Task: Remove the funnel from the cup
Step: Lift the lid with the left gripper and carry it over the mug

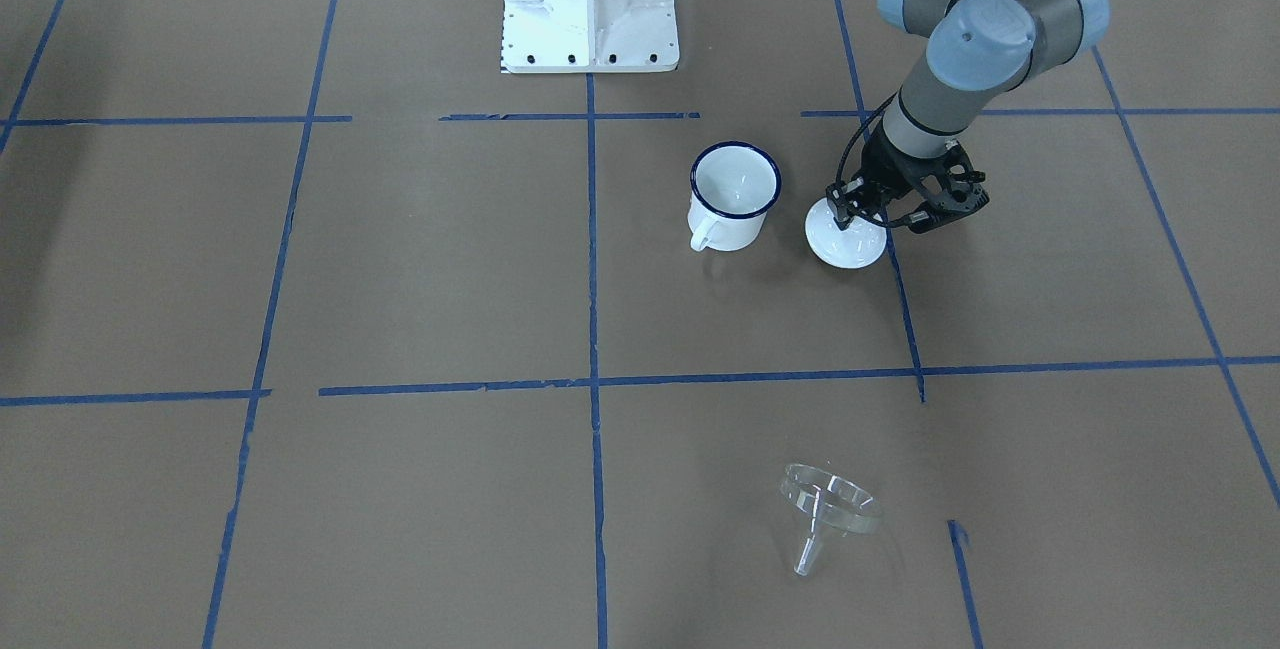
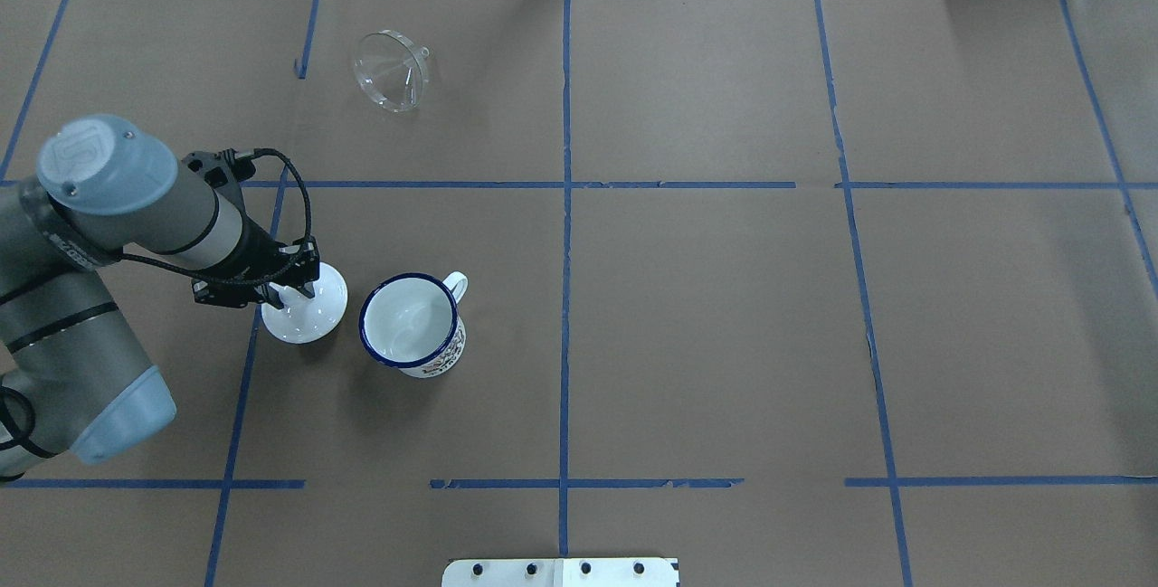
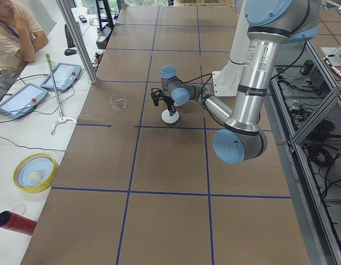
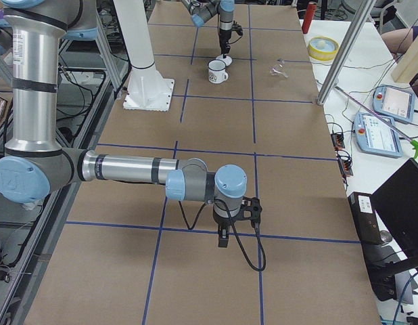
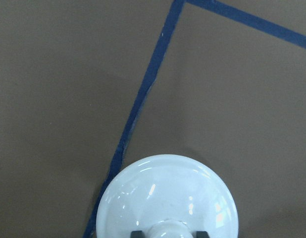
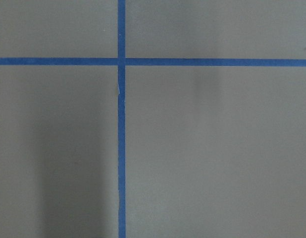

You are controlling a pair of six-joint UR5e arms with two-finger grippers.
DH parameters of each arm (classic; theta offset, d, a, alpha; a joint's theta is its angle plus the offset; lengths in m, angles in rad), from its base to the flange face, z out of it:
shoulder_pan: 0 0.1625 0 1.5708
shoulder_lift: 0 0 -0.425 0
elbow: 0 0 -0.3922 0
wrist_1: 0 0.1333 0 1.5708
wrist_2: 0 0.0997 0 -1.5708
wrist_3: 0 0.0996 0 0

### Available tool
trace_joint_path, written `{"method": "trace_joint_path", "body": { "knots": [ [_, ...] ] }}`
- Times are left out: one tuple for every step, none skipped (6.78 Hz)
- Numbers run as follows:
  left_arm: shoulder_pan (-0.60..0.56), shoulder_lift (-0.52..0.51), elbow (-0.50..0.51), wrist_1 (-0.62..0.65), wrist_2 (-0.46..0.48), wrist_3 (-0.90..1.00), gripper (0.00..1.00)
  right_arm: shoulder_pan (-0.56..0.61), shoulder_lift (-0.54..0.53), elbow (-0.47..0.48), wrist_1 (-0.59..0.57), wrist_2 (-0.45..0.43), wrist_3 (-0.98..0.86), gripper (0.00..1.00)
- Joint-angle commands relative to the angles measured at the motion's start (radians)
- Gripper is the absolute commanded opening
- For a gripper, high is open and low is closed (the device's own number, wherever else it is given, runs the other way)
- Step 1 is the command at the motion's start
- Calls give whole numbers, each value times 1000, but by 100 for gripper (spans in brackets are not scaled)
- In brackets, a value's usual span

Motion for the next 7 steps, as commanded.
{"method": "trace_joint_path", "body": {
  "knots": [
    [-117,-133,-137,264,-17,-3,0,0,0,0,0,0,0,100],
    [-121,-216,-146,361,-17,-57,0,0,0,0,0,0,0,100],
    [-116,-240,-145,365,-17,-134,0,0,0,0,0,0,0,100],
    [-65,-255,-142,367,-11,-202,0,0,0,0,0,0,0,100],
    [4,-289,-116,369,-2,-253,0,0,0,0,0,0,0,100],
    [38,-341,-44,369,1,-285,0,0,0,0,0,0,0,100],
    [72,-347,-22,372,26,-293,0,0,2,0,0,0,0,100]
  ]
}}
